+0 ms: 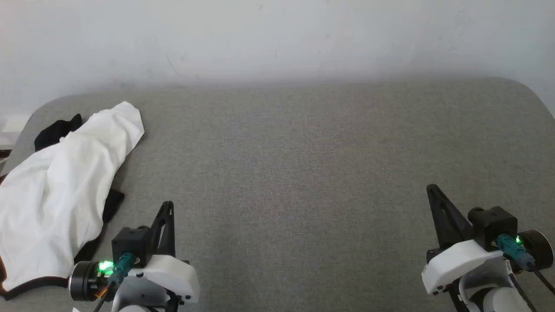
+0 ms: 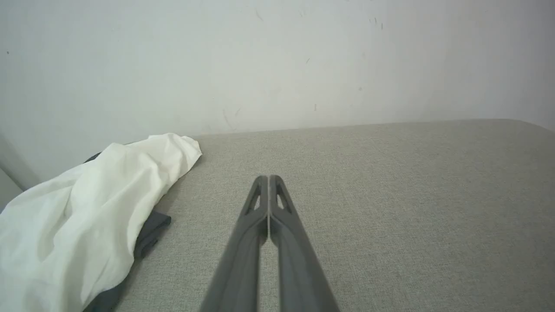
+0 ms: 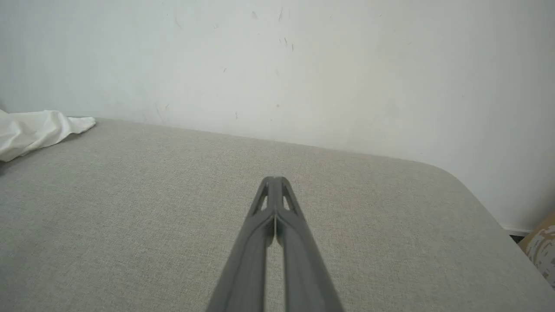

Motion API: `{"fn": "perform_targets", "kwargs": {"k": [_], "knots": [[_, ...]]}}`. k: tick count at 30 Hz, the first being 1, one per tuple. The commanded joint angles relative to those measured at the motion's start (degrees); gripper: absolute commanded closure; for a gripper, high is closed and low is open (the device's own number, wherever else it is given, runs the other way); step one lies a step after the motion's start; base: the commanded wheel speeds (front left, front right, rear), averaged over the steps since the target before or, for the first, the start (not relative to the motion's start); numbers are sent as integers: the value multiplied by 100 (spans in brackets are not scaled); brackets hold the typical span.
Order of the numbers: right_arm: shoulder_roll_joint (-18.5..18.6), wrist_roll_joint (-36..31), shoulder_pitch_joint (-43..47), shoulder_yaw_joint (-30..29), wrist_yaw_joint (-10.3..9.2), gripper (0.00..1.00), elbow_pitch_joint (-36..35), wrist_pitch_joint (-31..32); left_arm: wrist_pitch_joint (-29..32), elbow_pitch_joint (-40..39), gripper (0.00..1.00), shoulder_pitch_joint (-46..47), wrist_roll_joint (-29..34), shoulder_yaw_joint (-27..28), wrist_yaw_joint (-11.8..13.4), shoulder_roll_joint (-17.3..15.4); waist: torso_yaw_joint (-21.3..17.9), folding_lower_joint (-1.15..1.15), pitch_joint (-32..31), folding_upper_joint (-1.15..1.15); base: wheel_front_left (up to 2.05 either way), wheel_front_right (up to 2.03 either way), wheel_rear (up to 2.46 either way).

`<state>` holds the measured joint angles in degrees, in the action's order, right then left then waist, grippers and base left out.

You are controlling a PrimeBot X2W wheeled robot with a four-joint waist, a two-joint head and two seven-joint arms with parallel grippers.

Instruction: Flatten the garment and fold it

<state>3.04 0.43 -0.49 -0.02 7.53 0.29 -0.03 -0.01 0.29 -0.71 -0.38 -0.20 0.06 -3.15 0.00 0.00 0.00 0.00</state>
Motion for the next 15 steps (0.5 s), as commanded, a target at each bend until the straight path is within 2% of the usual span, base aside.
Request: {"fn": "perform_targets", "kwargs": {"k": [1,15], "knots": [[-16,-43,49,2,-4,100,-29,3,1,-29,100,71,38,20,-6,27,0,0,0,0,0,0,0],[-16,-43,49,2,-4,100,-29,3,1,-29,100,71,38,20,-6,27,0,0,0,0,0,0,0]]}}
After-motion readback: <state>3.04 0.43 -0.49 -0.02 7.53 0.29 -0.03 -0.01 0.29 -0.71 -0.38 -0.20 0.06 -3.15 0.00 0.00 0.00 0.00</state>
